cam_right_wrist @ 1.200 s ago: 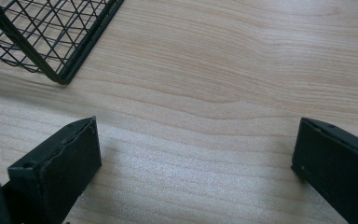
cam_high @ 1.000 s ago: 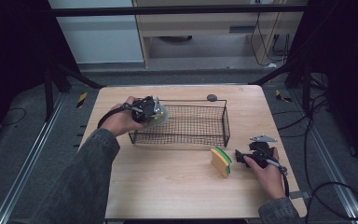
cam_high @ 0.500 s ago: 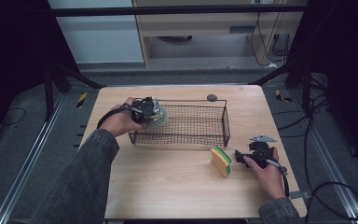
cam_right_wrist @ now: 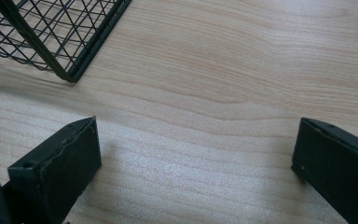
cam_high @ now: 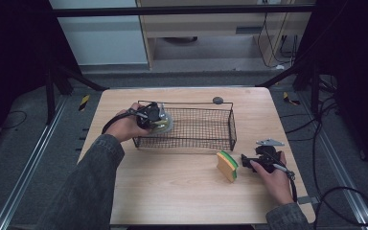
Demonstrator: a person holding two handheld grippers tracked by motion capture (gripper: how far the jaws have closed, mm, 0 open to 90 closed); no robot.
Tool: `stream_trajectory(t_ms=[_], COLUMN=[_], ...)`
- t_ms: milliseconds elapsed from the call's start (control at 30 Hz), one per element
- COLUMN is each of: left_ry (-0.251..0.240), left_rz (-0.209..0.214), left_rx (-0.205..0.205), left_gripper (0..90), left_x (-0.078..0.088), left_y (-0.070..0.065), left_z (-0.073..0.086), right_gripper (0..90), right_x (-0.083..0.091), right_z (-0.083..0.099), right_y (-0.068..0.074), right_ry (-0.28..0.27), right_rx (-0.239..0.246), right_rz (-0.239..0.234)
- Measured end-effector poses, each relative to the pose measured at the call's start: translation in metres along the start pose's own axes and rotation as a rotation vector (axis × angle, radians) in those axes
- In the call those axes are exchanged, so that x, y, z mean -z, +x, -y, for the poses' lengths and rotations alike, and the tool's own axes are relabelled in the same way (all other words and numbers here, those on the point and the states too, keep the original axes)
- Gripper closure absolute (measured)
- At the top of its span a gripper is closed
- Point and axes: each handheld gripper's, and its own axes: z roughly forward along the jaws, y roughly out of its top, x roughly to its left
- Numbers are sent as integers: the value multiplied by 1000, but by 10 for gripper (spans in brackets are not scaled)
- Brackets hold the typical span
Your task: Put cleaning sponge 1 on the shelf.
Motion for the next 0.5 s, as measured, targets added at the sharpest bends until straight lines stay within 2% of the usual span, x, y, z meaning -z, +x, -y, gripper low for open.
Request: stream_trajectory(t_ms=[133, 500], left_ry=[2, 25], left_rz=[15, 45], left_rx=[15, 15], left_gripper=[708, 708], left_x=[-3, -12], left_y=[0, 1], left_z=[0, -2], right_gripper=[13, 13], right_x=[0, 0], right_z=[0, 0], right_y=[0, 1], right_ry=[2, 1], right_rx=[0, 7], right_rz=[-2, 0])
